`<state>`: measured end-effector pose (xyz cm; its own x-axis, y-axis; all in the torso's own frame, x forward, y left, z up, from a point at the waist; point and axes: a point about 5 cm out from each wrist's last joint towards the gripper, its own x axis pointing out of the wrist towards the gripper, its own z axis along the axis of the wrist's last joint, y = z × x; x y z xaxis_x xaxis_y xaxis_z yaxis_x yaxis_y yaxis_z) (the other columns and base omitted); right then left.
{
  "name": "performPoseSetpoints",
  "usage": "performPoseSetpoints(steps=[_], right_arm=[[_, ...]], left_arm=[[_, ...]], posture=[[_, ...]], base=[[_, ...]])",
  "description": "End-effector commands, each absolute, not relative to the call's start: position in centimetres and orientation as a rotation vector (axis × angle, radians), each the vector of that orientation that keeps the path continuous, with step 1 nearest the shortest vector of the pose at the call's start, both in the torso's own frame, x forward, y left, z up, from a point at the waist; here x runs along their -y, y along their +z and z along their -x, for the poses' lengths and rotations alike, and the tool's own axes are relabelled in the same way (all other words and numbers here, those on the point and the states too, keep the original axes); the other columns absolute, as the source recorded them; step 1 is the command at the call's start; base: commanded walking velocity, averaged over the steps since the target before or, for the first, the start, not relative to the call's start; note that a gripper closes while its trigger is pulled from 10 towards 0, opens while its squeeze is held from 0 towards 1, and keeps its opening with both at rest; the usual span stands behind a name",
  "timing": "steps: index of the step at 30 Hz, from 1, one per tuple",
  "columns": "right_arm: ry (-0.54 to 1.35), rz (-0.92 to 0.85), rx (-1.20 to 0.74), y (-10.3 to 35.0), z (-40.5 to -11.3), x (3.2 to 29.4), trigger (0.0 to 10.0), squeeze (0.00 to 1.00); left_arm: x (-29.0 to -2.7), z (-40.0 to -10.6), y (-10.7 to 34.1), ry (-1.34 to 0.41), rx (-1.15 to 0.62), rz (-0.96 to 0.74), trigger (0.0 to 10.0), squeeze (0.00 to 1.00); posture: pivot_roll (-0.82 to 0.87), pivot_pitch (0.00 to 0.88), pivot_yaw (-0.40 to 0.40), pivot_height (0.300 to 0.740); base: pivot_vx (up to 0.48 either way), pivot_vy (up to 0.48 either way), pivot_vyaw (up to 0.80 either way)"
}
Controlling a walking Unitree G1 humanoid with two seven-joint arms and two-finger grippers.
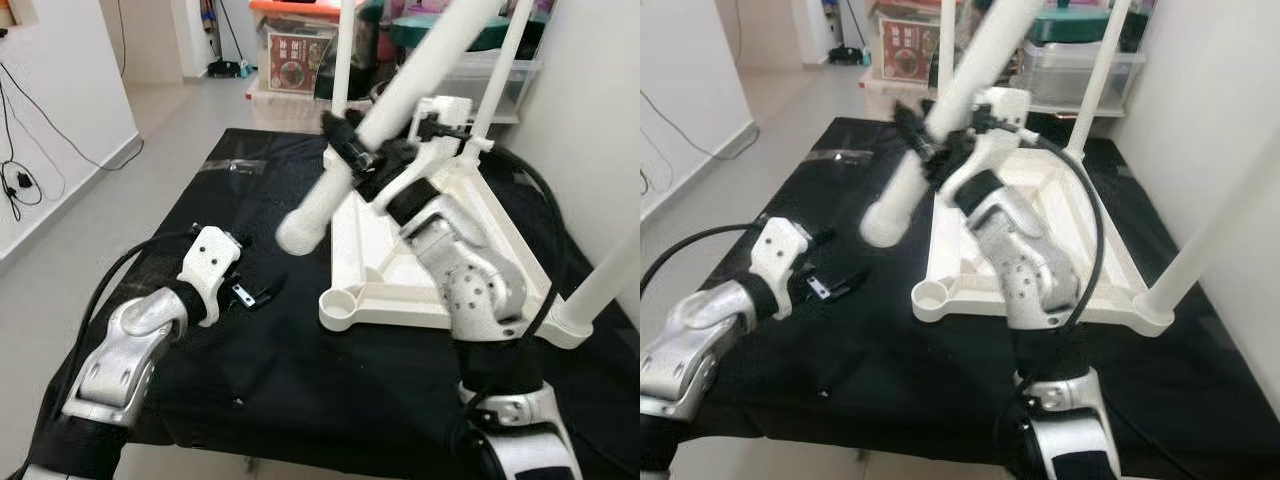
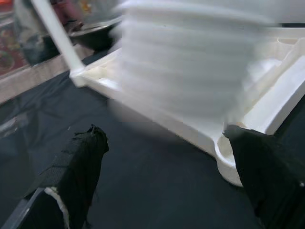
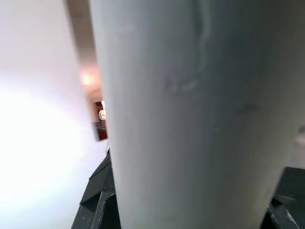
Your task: Building children table
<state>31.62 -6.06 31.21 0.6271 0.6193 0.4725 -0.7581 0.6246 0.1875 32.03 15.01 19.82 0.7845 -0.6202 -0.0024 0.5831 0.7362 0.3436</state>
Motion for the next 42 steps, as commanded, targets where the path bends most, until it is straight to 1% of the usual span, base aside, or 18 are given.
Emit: performPoseSetpoints(steps=[1, 4, 10, 12, 17, 18, 20, 21, 28, 34, 42], right_arm=[[0.851, -0.390, 0.394, 31.6, -31.0, 5.6, 0.0, 0.00], [0.937, -0.385, 0.402, 31.6, -29.8, 4.7, 0.0, 0.00], [0.979, -0.345, 0.392, 31.1, -29.1, 4.0, 0.0, 0.00], [0.970, -0.322, 0.369, 30.5, -29.2, 3.9, 0.0, 0.00], [0.940, -0.298, 0.350, 30.0, -29.7, 3.9, 0.0, 0.00], [0.891, -0.281, 0.329, 29.6, -30.3, 4.1, 0.0, 0.00], [0.891, -0.281, 0.329, 29.6, -30.3, 4.1, 0.0, 0.00], [0.818, -0.253, 0.300, 29.0, -31.2, 4.6, 0.0, 0.00], [0.789, -0.226, 0.276, 28.7, -31.5, 5.4, 0.0, 0.00], [0.816, -0.236, 0.279, 28.8, -31.2, 5.1, 0.0, 0.00], [0.831, -0.248, 0.323, 29.7, -30.8, 5.0, 0.0, 0.00]], left_arm=[[-14.2, -32.2, 19.4, -0.698, 0.109, -0.353, 10.0, 0.00], [-13.3, -32.7, 19.6, -0.724, 0.118, -0.346, 10.0, 0.00], [-12.3, -32.8, 19.8, -0.768, 0.129, -0.313, 10.0, 0.00], [-11.6, -32.7, 19.9, -0.812, 0.141, -0.312, 10.0, 0.00], [-11.1, -32.4, 19.9, -0.835, 0.151, -0.316, 10.0, 0.00], [-10.8, -32.2, 19.9, -0.838, 0.159, -0.316, 10.0, 0.00], [-10.8, -32.2, 19.9, -0.838, 0.159, -0.316, 10.0, 0.00], [-10.4, -31.6, 19.6, -0.843, 0.165, -0.320, 10.0, 0.00], [-10.3, -30.6, 19.1, -0.834, 0.167, -0.340, 10.0, 0.00], [-10.4, -31.4, 19.4, -0.829, 0.168, -0.320, 10.0, 0.00], [-10.5, -32.0, 18.6, -0.815, 0.099, -0.290, 10.0, 0.00]], posture=[[0.03, 0.000, -0.026, 0.740], [0.01, 0.000, -0.014, 0.740], [0.01, 0.000, -0.015, 0.740], [0.01, 0.000, -0.015, 0.740], [0.02, 0.000, -0.015, 0.740], [0.02, 0.000, -0.012, 0.740], [0.02, 0.000, -0.012, 0.740], [0.01, 0.000, -0.007, 0.740], [0.01, 0.000, -0.018, 0.740], [0.01, 0.000, -0.016, 0.740], [0.00, 0.000, -0.009, 0.740]], base=[[0.000, 0.000, 0.00], [0.000, 0.000, 0.00], [0.000, 0.000, 0.00], [0.000, 0.000, 0.00], [0.000, 0.000, 0.00], [0.000, 0.000, 0.00], [0.000, 0.000, 0.00], [0.000, 0.000, 0.00], [0.000, 0.000, 0.00], [0.000, 0.000, 0.00], [0.000, 0.000, 0.00]])
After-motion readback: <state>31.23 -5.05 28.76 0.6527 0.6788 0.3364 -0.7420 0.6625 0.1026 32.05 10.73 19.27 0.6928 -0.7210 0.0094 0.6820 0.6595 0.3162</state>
